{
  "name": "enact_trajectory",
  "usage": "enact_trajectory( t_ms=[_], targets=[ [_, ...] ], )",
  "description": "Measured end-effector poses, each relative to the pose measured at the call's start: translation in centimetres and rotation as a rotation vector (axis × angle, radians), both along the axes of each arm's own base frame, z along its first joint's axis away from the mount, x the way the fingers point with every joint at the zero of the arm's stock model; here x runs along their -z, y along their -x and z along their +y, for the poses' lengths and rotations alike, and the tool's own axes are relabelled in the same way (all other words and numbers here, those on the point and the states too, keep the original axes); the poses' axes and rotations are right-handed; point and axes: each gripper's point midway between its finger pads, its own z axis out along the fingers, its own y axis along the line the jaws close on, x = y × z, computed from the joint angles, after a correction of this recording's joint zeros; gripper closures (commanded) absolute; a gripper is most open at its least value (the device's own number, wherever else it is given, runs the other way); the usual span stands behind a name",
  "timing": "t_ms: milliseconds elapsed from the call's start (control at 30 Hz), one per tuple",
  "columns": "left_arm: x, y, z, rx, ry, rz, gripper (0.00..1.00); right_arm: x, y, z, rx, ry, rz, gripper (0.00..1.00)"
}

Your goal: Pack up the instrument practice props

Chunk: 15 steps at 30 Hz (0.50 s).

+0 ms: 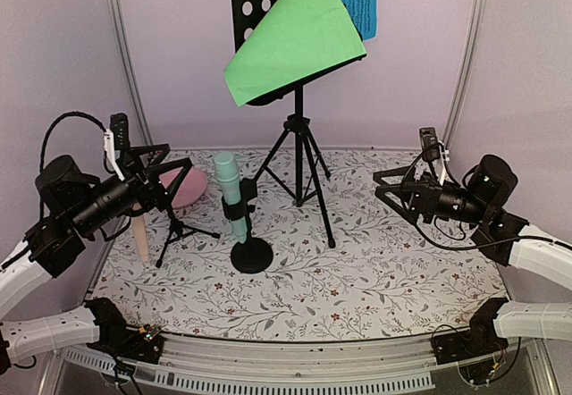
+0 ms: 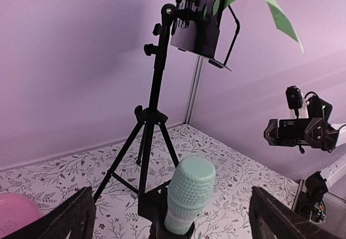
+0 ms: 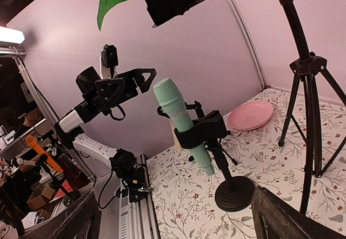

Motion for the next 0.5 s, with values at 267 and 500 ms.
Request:
enact_trajectory(
  t_ms=[267, 500],
  targets=[
    [2.2, 0.6, -1.5, 0.061, -0.002, 0.09, 0.01, 2.8, -0.8, 0.3, 0.054, 0.04, 0.026, 0.01],
    [2.9, 1.7, -2.5, 0.097, 0.007, 0.146, 0.01, 6.0, -1.5, 0.6, 0.086, 0.096, 0.074, 0.01]
  ],
)
